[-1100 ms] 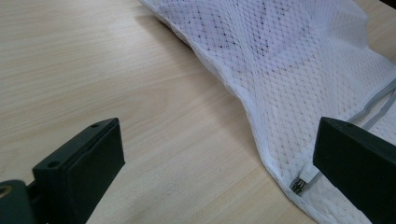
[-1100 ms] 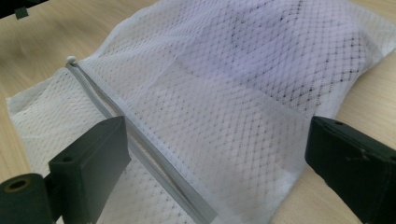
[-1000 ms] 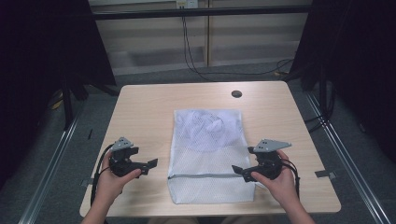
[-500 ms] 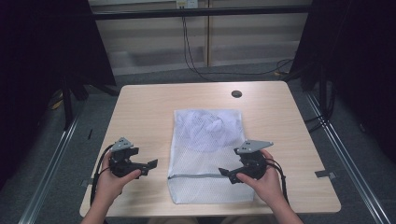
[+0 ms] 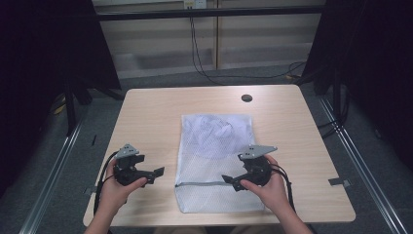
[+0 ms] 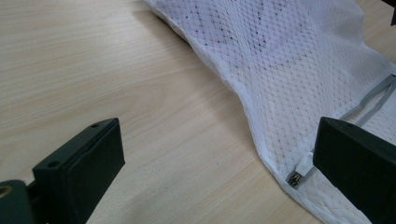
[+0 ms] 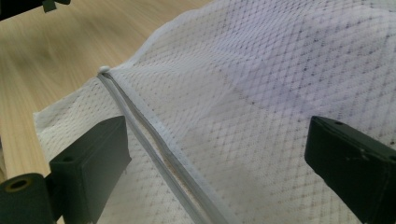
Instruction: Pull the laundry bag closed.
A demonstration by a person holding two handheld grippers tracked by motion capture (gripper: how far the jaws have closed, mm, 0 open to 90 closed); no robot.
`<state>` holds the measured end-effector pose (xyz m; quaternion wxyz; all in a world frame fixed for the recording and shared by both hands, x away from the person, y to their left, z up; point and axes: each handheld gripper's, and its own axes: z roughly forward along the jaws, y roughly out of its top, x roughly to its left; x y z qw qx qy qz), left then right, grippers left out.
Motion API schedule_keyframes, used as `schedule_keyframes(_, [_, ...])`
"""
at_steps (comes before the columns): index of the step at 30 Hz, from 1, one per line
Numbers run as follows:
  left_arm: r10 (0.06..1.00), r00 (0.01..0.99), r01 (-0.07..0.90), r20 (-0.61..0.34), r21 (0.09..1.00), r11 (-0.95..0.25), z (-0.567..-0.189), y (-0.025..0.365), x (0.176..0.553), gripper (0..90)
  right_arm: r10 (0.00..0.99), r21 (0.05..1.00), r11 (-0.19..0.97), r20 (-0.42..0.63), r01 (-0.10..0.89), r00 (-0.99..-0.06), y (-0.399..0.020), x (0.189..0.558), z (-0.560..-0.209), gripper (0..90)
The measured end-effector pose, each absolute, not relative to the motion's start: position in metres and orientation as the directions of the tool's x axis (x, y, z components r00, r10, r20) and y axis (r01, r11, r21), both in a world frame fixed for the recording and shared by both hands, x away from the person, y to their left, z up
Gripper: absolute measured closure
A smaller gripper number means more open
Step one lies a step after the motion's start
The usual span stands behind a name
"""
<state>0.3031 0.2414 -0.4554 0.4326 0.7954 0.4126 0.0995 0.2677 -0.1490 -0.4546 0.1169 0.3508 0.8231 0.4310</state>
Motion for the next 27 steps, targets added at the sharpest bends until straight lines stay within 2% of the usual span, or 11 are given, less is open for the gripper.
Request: schedule_keyframes(27, [0.740, 0.639, 0.573, -0.210, 0.772, -0.276, -0.454, 0.247, 0.302, 1.8, 0.621, 0.792, 0.395, 0.143, 0.465, -0.771, -0.102, 0.274, -0.457, 6.9])
